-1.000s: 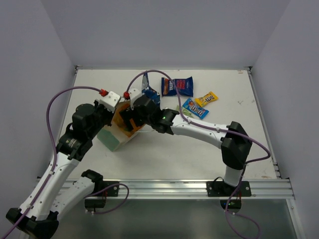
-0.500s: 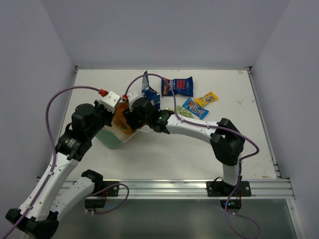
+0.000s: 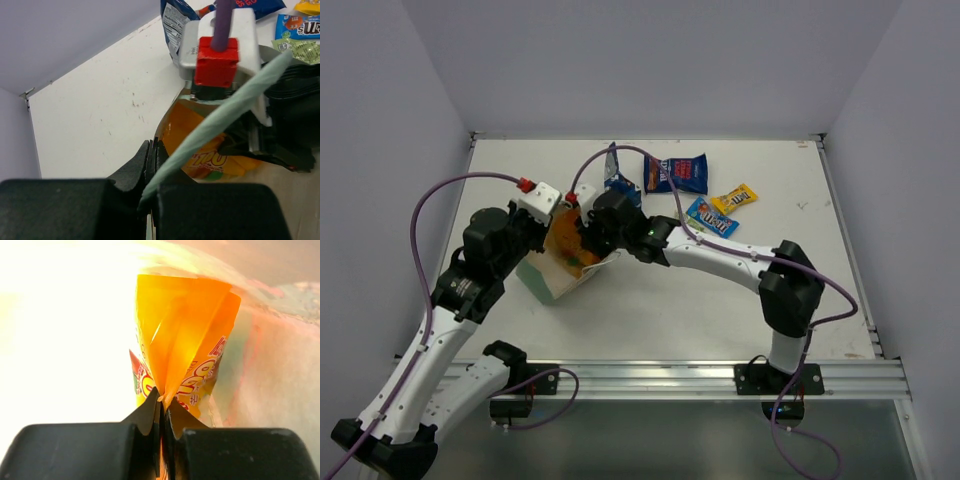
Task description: Take the snacks out of the paper bag
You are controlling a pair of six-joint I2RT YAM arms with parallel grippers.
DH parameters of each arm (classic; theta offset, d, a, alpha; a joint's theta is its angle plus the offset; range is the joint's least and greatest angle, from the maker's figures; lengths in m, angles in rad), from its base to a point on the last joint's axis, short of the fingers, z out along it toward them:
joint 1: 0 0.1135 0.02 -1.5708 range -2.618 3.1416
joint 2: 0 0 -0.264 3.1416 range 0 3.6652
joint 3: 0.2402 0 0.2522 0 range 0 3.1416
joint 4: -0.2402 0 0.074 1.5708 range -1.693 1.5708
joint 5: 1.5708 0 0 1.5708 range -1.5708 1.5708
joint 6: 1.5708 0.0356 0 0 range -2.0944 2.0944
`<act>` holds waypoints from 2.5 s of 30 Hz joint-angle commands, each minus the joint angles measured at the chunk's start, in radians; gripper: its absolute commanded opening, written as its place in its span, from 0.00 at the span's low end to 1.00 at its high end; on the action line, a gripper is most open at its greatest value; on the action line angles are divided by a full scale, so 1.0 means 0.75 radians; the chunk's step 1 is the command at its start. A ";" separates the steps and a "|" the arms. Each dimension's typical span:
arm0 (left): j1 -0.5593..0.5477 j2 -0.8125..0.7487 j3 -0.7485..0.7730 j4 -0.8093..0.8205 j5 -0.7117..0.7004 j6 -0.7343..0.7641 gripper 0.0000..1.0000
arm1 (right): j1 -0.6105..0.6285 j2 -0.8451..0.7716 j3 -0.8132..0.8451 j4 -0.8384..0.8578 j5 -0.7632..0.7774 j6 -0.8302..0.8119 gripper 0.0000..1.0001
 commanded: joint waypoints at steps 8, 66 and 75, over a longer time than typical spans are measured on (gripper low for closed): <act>-0.002 0.030 0.054 0.103 -0.075 -0.024 0.00 | 0.008 -0.413 0.225 -0.051 -0.281 -0.098 0.00; 0.206 0.226 0.083 0.087 -0.171 -0.324 0.00 | -1.299 -0.683 -0.118 -0.344 0.282 0.260 0.94; 0.348 0.439 0.218 0.240 -0.190 -0.415 0.00 | -1.283 -1.027 -0.202 -0.270 -0.037 0.327 0.99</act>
